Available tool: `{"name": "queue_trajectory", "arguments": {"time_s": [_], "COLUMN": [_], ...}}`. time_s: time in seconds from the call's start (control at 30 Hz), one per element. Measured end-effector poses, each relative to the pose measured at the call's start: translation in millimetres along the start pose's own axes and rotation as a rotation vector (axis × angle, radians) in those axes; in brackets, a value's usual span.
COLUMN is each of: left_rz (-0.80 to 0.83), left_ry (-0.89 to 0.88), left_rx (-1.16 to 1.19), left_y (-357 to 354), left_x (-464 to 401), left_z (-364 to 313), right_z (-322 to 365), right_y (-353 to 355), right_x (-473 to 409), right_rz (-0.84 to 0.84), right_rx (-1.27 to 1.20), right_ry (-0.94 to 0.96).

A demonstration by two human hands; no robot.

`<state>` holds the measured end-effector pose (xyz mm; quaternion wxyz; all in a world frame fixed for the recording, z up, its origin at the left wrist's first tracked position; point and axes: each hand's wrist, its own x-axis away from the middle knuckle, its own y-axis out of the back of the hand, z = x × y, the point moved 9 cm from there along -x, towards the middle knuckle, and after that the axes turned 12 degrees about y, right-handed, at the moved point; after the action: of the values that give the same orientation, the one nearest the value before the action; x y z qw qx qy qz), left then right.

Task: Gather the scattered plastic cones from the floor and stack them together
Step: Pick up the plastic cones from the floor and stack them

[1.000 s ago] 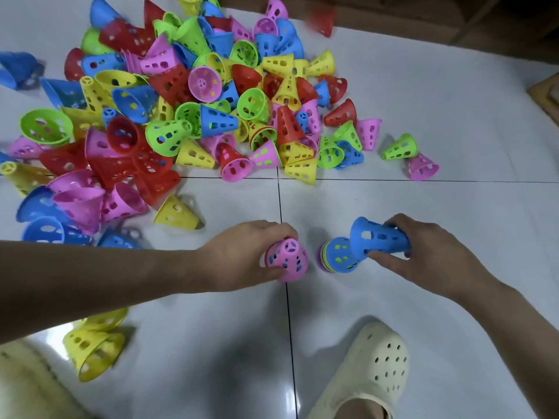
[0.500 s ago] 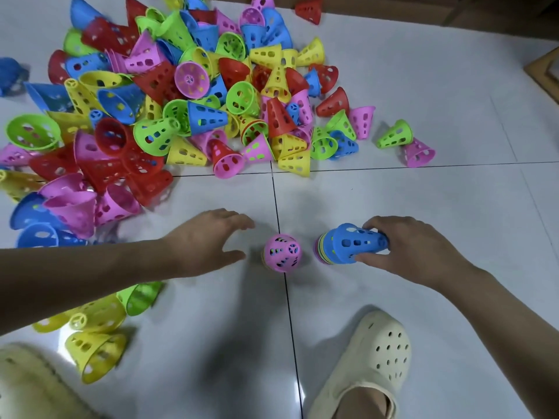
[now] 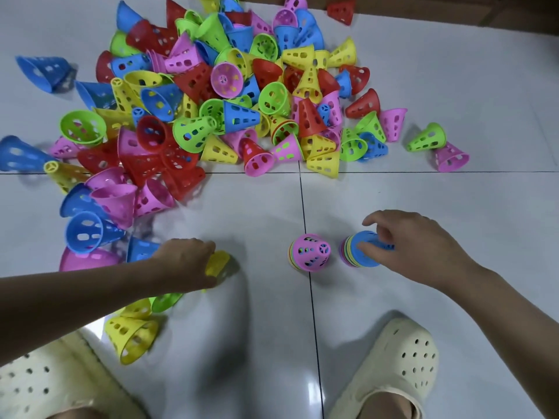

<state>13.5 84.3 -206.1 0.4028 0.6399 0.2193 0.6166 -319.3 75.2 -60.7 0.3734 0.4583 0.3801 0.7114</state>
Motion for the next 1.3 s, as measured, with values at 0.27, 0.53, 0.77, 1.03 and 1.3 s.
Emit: {"name": "queue_trajectory", "arguments": {"time_s": [0.27,0.53,0.77,1.03,1.3], "left_rz": [-0.002,-0.258,-0.374,-0.371,-0.388], "left_ry": [0.072,0.17,0.162,0.095,0.075], "left_rx": [0.496,0.887,0.963,1.032,1.081], "left_y": [46,87,87,94,96], "left_x": [0,36,39,35,39], "left_z": [54,145,166,156,126], "right_z": [85,182,278,280,206], "right_y": [-14,-72,-172,-227,-149], "right_x": [-32,-61,-114,-116,-89], "right_rz": [0.014,0.202,0.238,0.318,0.202], "right_rx": [0.006,-0.21,-0.311,-0.093,-0.545], "right_ry": [0.257,0.427,0.324,0.326,0.214]}}
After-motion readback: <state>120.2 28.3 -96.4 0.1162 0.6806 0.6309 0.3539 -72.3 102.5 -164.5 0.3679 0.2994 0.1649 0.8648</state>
